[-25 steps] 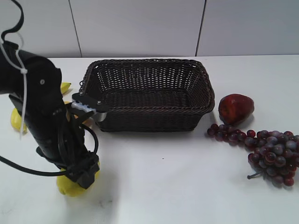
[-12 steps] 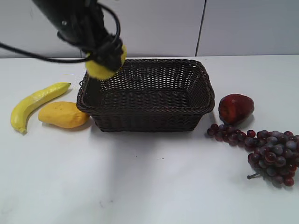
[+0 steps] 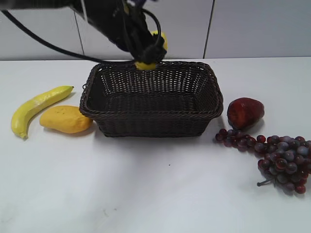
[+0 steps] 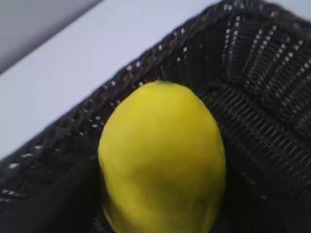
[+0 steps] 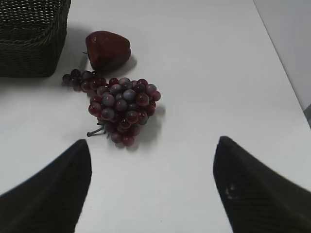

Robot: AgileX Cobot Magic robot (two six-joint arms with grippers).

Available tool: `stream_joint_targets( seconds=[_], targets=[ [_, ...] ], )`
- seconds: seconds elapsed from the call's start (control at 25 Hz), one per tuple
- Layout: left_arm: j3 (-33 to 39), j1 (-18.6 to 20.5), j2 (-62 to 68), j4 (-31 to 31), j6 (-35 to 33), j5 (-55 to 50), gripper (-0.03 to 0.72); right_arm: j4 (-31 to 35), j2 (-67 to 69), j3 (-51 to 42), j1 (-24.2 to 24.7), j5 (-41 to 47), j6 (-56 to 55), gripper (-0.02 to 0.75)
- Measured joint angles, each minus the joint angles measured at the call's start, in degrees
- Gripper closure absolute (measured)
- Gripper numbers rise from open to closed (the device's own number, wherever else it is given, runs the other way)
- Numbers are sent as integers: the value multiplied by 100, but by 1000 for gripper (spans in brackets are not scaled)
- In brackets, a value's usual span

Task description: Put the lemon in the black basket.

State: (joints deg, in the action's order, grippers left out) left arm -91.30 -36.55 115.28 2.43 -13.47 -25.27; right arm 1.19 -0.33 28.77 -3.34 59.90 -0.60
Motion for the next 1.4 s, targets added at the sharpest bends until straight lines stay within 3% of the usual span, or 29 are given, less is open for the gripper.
stream_joint_targets(
  seconds=[0.24, 0.4, 0.64, 0.84, 0.96, 1.2, 1.4],
  targets=[
    [0, 0, 757, 480, 0, -378, 152, 0, 0, 0, 0, 0, -7, 146],
    [-59, 0, 716, 665, 0, -570, 54, 0, 0, 0, 0, 0, -7, 146],
    [-1155, 137, 296, 734, 133, -1939, 97, 0, 0, 0, 0, 0, -7, 146],
    [-2576, 773, 193, 395, 494, -3908, 109, -1, 0, 0, 0, 0, -7, 146],
    [-2948, 1297, 127, 138, 781, -4289, 111, -1, 0, 0, 0, 0, -7, 146],
    [-2591, 2184, -217, 42, 1134, -4397, 113, -6, 0, 0, 0, 0, -7, 146],
    [-1530, 2705, -759, 20, 1157, -4401, 122, -6, 0, 0, 0, 0, -13, 147]
  ],
)
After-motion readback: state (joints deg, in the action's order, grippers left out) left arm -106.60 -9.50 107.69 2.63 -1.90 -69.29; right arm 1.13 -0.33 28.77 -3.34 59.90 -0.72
